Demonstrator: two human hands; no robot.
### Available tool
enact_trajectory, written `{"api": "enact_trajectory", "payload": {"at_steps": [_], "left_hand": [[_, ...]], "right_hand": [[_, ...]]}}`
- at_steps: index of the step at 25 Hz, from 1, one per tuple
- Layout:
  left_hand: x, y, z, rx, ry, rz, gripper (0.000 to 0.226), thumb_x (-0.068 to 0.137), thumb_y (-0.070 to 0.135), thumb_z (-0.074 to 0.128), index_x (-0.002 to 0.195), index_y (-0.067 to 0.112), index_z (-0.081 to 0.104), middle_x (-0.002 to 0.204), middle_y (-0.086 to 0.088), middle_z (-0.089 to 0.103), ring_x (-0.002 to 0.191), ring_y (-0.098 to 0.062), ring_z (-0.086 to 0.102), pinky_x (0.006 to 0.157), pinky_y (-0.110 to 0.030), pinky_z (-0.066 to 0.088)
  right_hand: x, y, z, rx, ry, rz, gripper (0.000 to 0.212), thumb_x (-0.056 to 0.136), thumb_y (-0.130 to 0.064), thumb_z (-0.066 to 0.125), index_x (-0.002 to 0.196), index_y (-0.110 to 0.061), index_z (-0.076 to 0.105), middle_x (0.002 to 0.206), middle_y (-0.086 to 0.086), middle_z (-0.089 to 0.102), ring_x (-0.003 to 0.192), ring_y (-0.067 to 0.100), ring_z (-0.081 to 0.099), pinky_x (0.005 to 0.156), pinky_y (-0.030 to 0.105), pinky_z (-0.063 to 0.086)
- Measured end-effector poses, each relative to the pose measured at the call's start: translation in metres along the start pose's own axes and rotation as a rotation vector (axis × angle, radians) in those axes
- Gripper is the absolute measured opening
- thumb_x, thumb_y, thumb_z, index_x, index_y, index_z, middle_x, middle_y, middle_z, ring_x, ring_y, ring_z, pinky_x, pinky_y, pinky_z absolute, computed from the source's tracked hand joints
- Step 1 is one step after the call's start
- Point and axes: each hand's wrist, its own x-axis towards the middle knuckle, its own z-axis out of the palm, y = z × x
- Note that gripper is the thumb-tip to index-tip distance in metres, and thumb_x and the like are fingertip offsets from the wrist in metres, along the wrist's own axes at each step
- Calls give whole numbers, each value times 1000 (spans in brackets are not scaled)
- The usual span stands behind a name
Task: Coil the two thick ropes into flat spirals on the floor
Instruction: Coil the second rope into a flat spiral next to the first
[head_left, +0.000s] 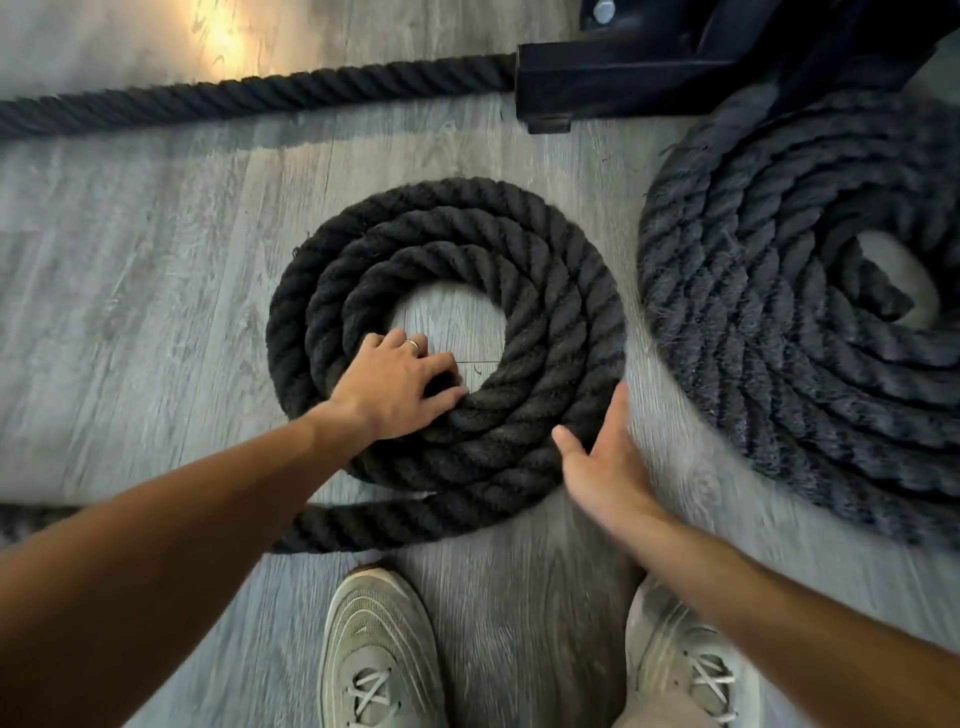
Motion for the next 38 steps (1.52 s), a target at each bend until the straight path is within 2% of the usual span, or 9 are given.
{"api": "enact_trajectory", "payload": {"at_steps": [4, 7, 9, 14, 19, 26, 30, 34, 38], "left_hand": [[3, 36, -8, -229, -24, -195, 71, 90, 75, 15, 133, 34, 54, 127, -9, 59, 121, -31, 50, 100, -47, 37], [2, 57, -12, -331, -54, -120, 70, 95, 69, 30, 150, 27, 39, 135, -12, 56, 126, -32, 50, 105, -44, 38], [1, 47, -14, -436, -53, -54, 70, 94, 66, 37, 150, 24, 40, 136, -10, 57, 126, -30, 52, 106, -41, 39], [-10, -26, -9, 20, -40, 202, 81, 82, 84, 18, 129, 32, 59, 113, 5, 65, 110, -22, 56, 105, -46, 33], [-14, -35, 5, 104, 9, 272, 78, 92, 78, 15, 115, 20, 62, 97, 2, 66, 93, -25, 60, 108, -55, 33], [-23, 39, 5, -211, 48, -380, 71, 93, 72, 21, 130, 24, 58, 120, -1, 64, 119, -23, 55, 110, -50, 27], [-22, 51, 3, -335, 73, -366, 74, 96, 64, 31, 153, 16, 34, 131, -6, 60, 123, -26, 53, 100, -44, 37], [-41, 0, 8, -343, 194, -172, 70, 85, 69, 40, 139, 27, 55, 123, 3, 63, 125, -23, 53, 111, -49, 25], [-44, -61, 16, -134, -8, 75, 77, 84, 84, 26, 126, 32, 65, 122, 6, 62, 122, -19, 56, 116, -59, 17]], "right_hand": [[61, -22, -41, -27, 86, -48, 63, 98, -40, 54, 153, -38, 26, 149, 1, 47, 136, 29, 45, 109, 45, 40], [86, -46, -59, -108, 219, -51, 56, 101, -42, 50, 153, -30, 33, 146, 7, 50, 133, 31, 46, 97, 41, 45], [77, -47, -52, -96, 247, -70, 59, 101, -41, 51, 155, -28, 31, 151, 6, 45, 137, 30, 43, 105, 43, 42], [-7, 9, -17, -18, 169, 14, 75, 98, -48, 52, 159, -25, 15, 159, 7, 31, 141, 31, 37, 111, 43, 34], [-59, 28, 16, 26, -1, 93, 82, 95, -61, 42, 158, -19, 10, 154, 12, 42, 134, 33, 48, 110, 37, 37], [41, -44, -27, -104, 94, -11, 58, 103, -36, 47, 156, -23, 27, 151, 10, 46, 136, 33, 45, 110, 40, 35], [87, -86, -50, -142, 251, -146, 40, 101, -28, 47, 139, -21, 55, 134, 6, 60, 127, 27, 51, 97, 31, 41], [40, -51, -17, -93, 148, -167, 60, 96, -34, 57, 151, -32, 32, 147, 5, 38, 125, 27, 49, 94, 33, 42], [-38, 17, 25, -54, 17, -42, 87, 92, -58, 53, 158, -30, 3, 154, 7, 39, 133, 29, 49, 107, 40, 41]]}}
